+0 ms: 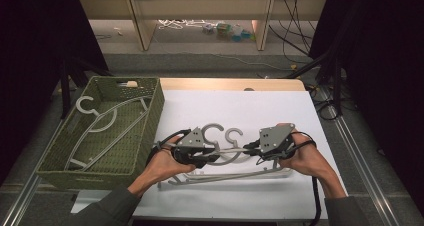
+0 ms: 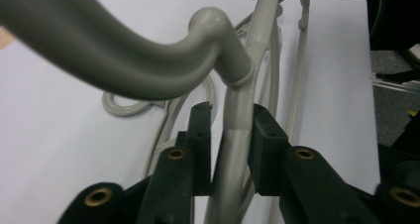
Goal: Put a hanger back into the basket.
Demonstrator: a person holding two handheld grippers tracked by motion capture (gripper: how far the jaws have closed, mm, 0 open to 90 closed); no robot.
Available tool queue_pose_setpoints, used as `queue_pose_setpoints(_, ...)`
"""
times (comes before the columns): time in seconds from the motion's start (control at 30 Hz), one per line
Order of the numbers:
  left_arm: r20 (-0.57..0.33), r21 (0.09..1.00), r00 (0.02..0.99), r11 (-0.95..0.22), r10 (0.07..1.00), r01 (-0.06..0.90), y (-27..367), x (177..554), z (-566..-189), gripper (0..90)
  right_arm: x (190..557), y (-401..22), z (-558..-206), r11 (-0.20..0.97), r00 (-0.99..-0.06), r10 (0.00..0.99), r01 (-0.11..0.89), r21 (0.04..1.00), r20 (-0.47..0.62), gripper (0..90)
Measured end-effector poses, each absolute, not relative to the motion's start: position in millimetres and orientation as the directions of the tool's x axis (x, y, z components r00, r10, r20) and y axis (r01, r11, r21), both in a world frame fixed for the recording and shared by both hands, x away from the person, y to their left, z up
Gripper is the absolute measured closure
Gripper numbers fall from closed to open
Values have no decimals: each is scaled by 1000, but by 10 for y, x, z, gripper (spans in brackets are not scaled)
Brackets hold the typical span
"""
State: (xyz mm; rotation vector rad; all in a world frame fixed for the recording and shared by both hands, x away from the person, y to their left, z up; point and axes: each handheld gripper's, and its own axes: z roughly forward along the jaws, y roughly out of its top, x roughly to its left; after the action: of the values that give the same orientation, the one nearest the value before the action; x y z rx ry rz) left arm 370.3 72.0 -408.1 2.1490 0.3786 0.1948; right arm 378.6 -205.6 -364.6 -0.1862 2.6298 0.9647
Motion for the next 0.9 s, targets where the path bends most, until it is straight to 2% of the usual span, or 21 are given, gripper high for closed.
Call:
queue_pose_setpoints(0.23,0,819,949,-545,317,182,718,3669,-4036,813,3801,-2061,-3656,761,-939,0,-223,609,-344,818)
queue_pose_setpoints(0.43,21,806,944,-564,329,178,740,3643,-3951,816,3806,-2057,-3662,747,-947,25,-195,636,-320,803)
queue_pose_setpoints(0.47,24,804,941,-565,338,183,755,3645,-3939,817,3812,-2054,-3656,750,-948,36,-182,636,-315,775)
queue_pose_setpoints(0.53,20,802,936,-565,352,195,778,3648,-3923,817,3811,-2059,-3643,754,-947,93,-136,643,-309,661)
queue_pose_setpoints(0.67,15,796,921,-562,390,225,847,3677,-3879,816,3805,-2097,-3584,704,-936,238,-18,710,-260,463)
queue_pose_setpoints(0.83,-6,804,890,-527,455,275,998,3734,-3837,816,3772,-2124,-3540,628,-907,358,56,776,-224,350)
queue_pose_setpoints(0.9,-9,809,880,-514,474,285,1060,3749,-3811,816,3769,-2150,-3546,598,-892,402,83,797,-208,331)
